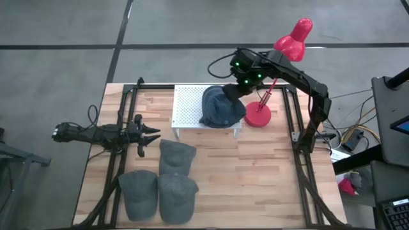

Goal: Pick & Place hat
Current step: Put the left gray cap on the shelf

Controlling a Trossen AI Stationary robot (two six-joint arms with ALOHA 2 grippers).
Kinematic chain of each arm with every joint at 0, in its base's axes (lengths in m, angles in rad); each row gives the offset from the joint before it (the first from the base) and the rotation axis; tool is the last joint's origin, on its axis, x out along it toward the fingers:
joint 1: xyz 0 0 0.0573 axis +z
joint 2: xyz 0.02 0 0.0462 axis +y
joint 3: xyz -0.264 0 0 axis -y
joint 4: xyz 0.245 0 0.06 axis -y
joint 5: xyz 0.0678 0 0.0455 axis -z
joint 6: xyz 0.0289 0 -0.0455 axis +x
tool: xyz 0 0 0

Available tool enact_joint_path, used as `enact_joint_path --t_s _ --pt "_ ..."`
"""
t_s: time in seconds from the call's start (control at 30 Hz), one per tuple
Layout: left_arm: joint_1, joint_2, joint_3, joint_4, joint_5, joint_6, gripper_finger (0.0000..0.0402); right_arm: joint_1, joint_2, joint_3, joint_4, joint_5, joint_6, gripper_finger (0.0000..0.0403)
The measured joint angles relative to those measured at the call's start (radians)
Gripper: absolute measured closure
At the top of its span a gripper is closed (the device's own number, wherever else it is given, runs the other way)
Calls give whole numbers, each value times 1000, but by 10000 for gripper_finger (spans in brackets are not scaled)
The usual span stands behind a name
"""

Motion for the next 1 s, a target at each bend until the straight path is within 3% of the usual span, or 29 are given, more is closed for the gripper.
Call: enact_joint_path --t_s 0.33,0.63,0.77,1.0 --pt "0 0 0 0 0 0 287 -1 0 25 32 3 -18 325" --pt "0 0 0 0 0 0 287 5 -1 180 32 3 -64 339" --pt "0 0 0 0 1 -3 287 41 -3 254 32 3 -87 338" --pt "0 0 -5 36 53 -26 287 150 -56 247 -14 7 -174 343"
